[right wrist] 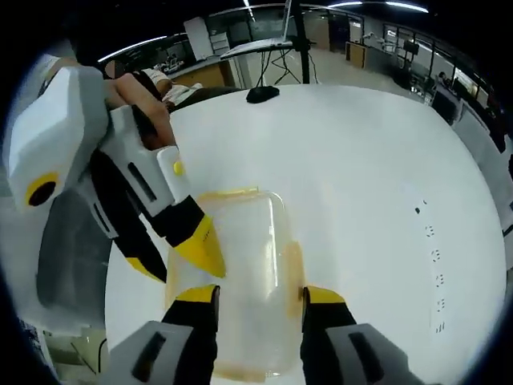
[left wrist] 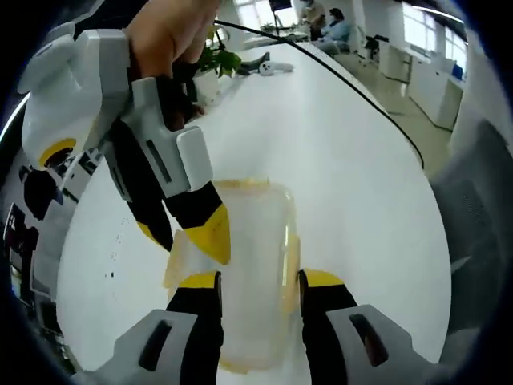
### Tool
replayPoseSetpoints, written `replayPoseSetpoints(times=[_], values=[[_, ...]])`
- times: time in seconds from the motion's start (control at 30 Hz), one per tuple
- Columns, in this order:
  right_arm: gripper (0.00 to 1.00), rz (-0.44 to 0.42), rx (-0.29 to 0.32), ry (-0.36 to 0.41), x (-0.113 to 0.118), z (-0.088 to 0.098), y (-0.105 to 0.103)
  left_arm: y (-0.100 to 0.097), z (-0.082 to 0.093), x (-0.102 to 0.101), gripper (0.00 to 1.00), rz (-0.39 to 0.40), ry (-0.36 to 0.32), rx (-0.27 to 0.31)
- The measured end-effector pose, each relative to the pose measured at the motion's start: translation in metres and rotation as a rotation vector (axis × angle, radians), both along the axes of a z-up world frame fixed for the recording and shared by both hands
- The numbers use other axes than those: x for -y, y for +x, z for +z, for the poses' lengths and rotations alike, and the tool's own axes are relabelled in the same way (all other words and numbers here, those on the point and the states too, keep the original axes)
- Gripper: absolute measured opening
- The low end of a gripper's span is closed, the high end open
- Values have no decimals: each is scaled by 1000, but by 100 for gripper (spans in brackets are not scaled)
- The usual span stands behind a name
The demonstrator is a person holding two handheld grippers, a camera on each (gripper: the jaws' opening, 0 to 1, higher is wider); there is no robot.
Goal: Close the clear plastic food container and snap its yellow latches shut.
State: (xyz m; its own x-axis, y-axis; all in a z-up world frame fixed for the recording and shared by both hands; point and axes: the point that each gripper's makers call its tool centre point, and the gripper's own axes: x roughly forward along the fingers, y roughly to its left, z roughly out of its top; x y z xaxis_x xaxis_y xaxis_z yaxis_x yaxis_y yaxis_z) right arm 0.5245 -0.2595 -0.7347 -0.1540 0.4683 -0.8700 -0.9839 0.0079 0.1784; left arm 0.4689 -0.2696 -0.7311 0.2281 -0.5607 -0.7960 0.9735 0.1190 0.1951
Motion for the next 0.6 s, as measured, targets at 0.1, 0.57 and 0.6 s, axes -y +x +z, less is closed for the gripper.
replayPoseSetpoints(times=[0.1, 0.57, 0.6], values=[[42, 14, -16, -1, -5, -3, -2, -1, -3, -1, 36, -40, 26, 50], [39, 83, -54, -56, -7, -6, -4, 2, -4, 0, 33, 14, 38, 94], [38, 89, -55, -62, -7, -6, -5, 2, -4, 0, 33, 18, 41, 92]])
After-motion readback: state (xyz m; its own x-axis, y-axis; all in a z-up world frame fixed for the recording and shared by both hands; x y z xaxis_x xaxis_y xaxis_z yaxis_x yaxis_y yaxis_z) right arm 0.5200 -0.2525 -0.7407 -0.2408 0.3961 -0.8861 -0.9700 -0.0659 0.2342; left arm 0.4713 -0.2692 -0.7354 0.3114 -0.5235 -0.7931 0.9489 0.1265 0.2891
